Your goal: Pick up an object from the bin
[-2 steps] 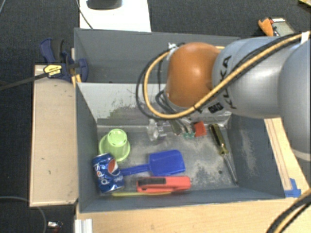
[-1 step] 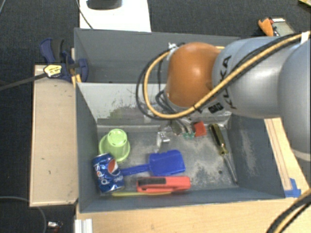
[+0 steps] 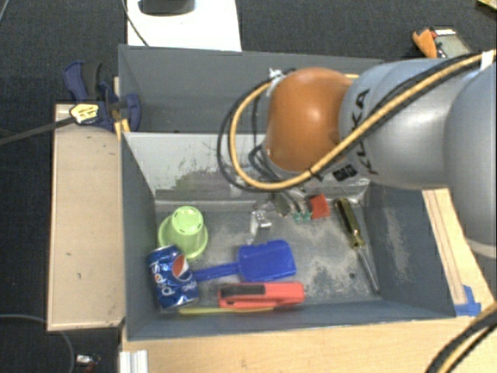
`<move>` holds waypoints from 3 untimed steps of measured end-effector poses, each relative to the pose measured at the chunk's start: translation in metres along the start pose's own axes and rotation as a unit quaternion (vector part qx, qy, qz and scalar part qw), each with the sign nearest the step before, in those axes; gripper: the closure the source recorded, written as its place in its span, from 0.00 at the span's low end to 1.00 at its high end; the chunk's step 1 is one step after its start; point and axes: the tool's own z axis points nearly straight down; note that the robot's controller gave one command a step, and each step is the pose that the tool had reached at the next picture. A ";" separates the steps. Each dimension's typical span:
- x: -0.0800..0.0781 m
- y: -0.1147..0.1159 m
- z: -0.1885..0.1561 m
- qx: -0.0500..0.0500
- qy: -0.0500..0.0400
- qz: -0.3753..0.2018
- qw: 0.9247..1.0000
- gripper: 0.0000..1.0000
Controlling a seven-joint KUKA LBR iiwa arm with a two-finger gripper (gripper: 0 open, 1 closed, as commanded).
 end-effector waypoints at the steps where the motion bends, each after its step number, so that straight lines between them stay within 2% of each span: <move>1: 0.001 0.013 0.011 0.002 -0.004 0.003 1.000 0.00; 2: 0.003 0.037 0.027 -0.001 0.000 0.012 1.000 0.00; 3: 0.003 0.034 0.015 -0.001 0.000 0.011 1.000 0.00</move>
Offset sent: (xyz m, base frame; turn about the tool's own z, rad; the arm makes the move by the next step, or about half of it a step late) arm 0.0035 0.0340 -0.0163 0.0808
